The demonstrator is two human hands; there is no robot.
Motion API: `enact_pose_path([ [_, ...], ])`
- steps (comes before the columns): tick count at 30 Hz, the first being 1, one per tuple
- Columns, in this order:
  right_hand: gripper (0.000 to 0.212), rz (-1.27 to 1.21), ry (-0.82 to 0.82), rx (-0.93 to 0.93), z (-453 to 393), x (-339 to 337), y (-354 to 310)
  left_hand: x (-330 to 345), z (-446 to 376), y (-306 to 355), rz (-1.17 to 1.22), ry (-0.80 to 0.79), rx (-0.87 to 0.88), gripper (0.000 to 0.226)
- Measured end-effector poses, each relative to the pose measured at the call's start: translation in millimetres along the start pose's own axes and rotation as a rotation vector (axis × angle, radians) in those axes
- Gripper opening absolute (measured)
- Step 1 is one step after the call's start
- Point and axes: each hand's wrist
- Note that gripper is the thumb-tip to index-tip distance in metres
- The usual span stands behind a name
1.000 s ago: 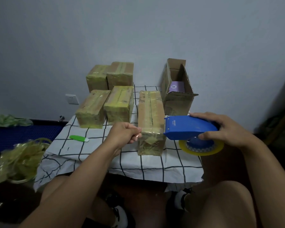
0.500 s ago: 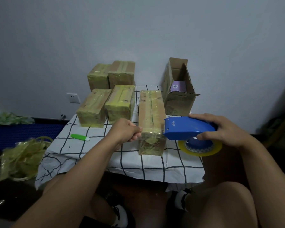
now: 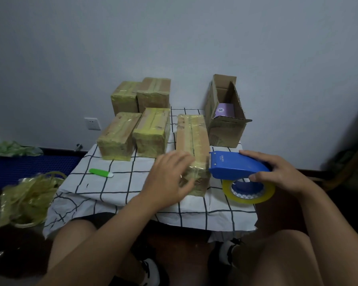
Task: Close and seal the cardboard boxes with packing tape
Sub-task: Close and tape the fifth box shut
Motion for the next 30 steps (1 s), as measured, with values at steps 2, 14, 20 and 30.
enact_pose_path([
  [2, 0.062, -0.013, 0.002, 0.002, 1, 1, 1, 13, 2, 1, -0.106, -0.082, 0.137, 0.049],
  [14, 0.059, -0.059, -0.008, -0.010, -3, 19, -9, 13, 3, -4, -0.176, -0.011, 0.146, 0.042],
  [20, 0.058, -0.079, 0.015, -0.016, -1, 24, 0, 18, 0, 7, -0.216, -0.092, 0.064, 0.053],
  [30, 0.059, -0.138, 0.034, -0.046, 5, 16, 23, 20, 2, 12, -0.162, -0.084, 0.045, 0.055],
])
Point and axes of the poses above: each hand's wrist, its own z-axis away from the middle knuckle, its own x-axis out of the palm, y = z × x, and after that the axes turned 11 degrees about x, right-handed
